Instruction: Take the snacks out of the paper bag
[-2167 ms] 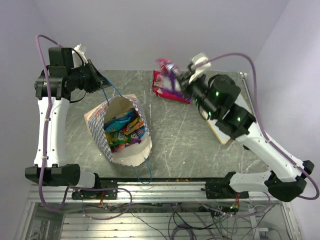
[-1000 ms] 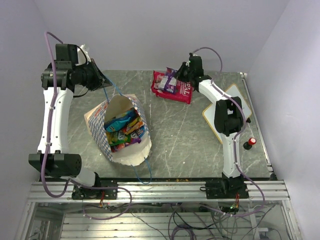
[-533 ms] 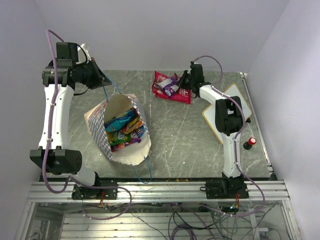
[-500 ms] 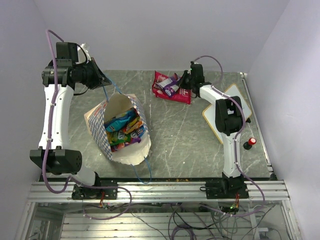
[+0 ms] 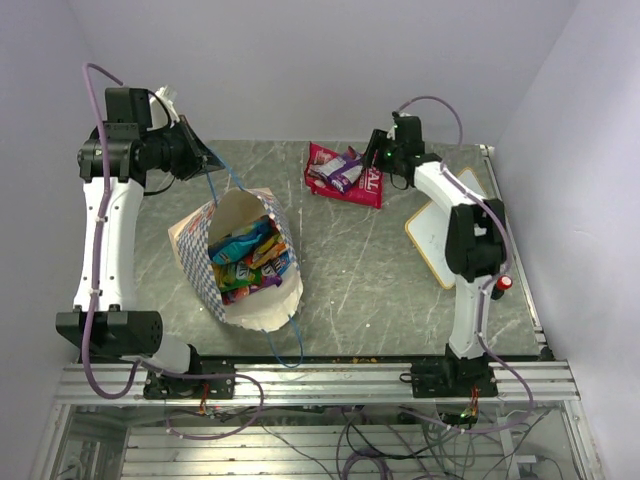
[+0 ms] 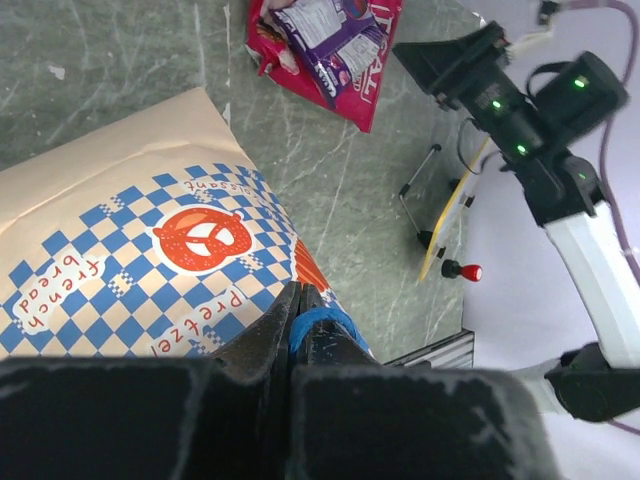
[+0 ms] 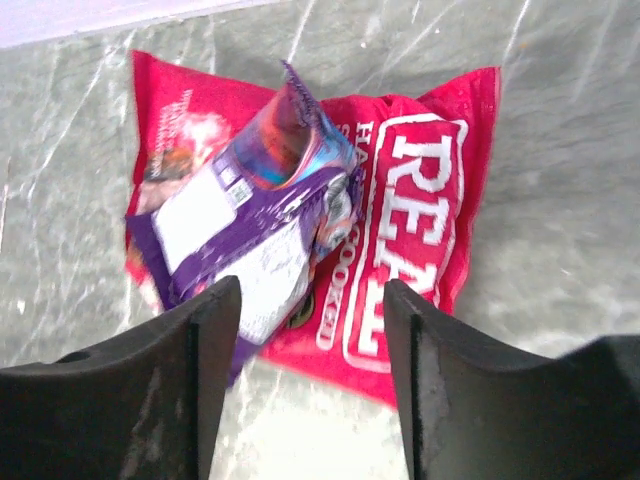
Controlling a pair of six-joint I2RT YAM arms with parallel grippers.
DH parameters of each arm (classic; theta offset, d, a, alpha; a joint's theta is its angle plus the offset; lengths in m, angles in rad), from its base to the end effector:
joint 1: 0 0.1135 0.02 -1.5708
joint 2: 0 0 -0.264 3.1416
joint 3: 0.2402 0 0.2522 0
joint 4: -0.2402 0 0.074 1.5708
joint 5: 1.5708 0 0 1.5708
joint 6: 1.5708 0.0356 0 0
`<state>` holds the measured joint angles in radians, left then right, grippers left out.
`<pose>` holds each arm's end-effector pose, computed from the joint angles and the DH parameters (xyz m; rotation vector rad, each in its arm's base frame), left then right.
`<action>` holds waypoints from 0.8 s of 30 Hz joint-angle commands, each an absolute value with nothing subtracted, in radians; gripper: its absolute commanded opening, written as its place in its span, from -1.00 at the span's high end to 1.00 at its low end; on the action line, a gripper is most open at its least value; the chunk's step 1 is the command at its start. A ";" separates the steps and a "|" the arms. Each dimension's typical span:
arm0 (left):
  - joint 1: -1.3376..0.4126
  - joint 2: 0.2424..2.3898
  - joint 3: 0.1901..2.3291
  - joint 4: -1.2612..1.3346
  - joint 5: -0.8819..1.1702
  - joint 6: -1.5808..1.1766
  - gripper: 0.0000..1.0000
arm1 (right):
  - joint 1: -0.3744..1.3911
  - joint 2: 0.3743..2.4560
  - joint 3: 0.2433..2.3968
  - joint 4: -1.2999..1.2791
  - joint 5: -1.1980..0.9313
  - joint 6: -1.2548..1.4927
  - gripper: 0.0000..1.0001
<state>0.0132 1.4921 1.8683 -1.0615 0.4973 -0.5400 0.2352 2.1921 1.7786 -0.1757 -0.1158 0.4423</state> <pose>0.2867 -0.0132 0.4558 -0.3580 2.2645 -0.8390 0.4979 0.1236 0.2239 0.1596 2.1953 0.5110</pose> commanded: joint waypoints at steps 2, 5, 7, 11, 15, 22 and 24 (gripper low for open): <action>0.028 1.443 1.827 -0.994 0.558 -0.593 0.86 | 0.281 1.888 1.640 -0.224 -0.100 0.295 -0.28; 0.029 1.415 1.787 -0.959 0.563 -0.628 0.86 | 0.365 1.744 1.537 -0.248 -0.136 0.192 -0.30; 0.029 1.393 1.761 -0.931 0.558 -0.652 0.86 | 0.471 1.622 1.446 -0.230 -0.167 0.063 -0.31; 0.029 1.358 1.711 -0.876 0.569 -0.693 0.86 | 0.743 1.392 1.275 -0.193 -0.219 -0.252 -0.47; 0.031 1.354 1.694 -0.888 0.565 -0.679 0.86 | 0.949 1.277 1.198 -0.220 -0.319 -0.524 -0.50; 0.032 1.338 1.689 -0.870 0.561 -0.692 0.86 | 1.182 1.401 1.256 -0.233 -0.236 -0.796 -0.54; 0.032 1.335 1.686 -0.872 0.561 -0.695 0.86 | 1.198 1.474 1.294 -0.228 -0.201 -0.870 -0.55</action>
<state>0.0212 1.3613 1.6909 -0.9180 0.5449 -0.6804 1.1576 1.3560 1.2366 -0.2104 -0.2661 -0.6453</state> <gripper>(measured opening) 0.077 0.770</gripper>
